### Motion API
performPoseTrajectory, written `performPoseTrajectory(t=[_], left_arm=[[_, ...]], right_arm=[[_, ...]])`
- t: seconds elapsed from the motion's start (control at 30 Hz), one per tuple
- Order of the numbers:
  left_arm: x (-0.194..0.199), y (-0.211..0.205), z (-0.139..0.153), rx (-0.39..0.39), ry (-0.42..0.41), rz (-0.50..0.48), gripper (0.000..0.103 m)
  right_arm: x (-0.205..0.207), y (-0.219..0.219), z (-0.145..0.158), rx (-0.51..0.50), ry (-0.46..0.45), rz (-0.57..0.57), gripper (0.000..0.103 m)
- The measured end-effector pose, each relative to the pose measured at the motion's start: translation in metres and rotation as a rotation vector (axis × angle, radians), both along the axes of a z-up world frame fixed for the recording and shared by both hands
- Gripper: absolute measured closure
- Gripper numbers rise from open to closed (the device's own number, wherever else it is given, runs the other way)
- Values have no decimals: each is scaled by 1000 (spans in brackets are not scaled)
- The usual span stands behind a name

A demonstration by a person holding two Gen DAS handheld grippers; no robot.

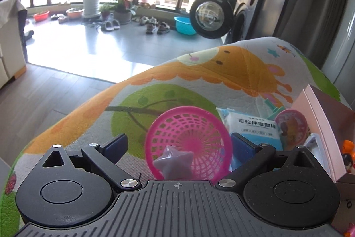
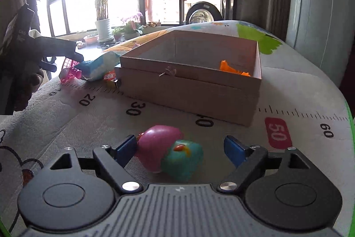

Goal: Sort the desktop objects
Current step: 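Grasp the pink-and-teal pig toy with the right gripper while the left gripper grasps the pink net scoop, then carry the pig toy into the box with the right gripper while the left gripper carries the pink scoop there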

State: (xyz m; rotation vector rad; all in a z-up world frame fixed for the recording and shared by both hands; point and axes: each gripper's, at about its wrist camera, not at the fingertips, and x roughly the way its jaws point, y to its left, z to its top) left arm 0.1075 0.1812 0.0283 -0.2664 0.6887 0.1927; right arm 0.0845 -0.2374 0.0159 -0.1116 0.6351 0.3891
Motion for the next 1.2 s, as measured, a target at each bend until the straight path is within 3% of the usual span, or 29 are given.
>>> performPoseTrajectory(t=[0.13, 0.2, 0.47, 0.67, 0.77, 0.83, 0.93, 1.2], left_arm=[[2, 7, -6, -36, 11, -27, 4], [-1, 2, -8, -31, 20, -75, 18], [-27, -26, -2, 28, 21, -192, 18], [-72, -72, 14, 110, -27, -388, 18], [-91, -102, 17, 111, -52, -530, 18], [-97, -127, 14, 165, -69, -612, 17], [-102, -156, 6, 286, -67, -653, 8], [-135, -160, 4, 303, -23, -645, 2]], right_arm=[[2, 5, -1, -10, 6, 15, 17], [3, 5, -3, -7, 14, 14, 16], [4, 5, -3, 2, 24, 4, 14], [4, 3, -1, 20, 20, -14, 7], [3, 3, -1, 20, 13, -15, 5], [3, 3, 0, 18, 11, -19, 4], [2, 0, 0, 28, 2, -42, 3], [5, -10, -1, 83, 18, -77, 0]])
